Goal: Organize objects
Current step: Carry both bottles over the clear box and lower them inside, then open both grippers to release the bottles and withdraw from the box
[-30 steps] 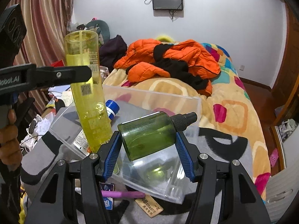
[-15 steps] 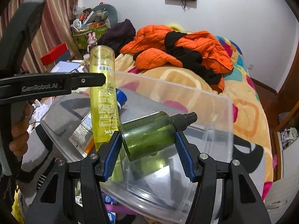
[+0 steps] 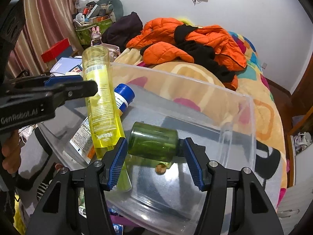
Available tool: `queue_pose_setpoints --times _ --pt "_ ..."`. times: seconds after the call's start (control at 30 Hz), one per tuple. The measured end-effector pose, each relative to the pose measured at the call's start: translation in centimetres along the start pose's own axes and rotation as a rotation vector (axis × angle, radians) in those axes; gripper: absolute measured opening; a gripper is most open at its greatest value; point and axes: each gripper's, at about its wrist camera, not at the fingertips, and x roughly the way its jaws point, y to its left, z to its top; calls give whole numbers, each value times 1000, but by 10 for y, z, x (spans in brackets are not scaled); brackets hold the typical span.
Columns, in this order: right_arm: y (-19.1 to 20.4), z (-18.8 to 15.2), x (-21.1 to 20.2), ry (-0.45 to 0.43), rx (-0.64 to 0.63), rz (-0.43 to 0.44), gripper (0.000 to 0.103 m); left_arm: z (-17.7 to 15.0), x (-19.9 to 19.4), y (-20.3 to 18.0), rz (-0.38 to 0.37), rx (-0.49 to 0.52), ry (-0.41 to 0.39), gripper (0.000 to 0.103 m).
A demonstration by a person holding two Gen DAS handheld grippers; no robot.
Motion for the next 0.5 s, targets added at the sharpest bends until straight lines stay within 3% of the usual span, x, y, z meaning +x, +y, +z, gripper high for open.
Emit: queue_pose_setpoints --times 0.13,0.5 --pt "2 -2 -11 -20 -12 -18 59 -5 -13 -6 0 20 -20 43" --pt "-9 -19 -69 -137 0 -19 65 -19 -61 -24 52 78 -122 76"
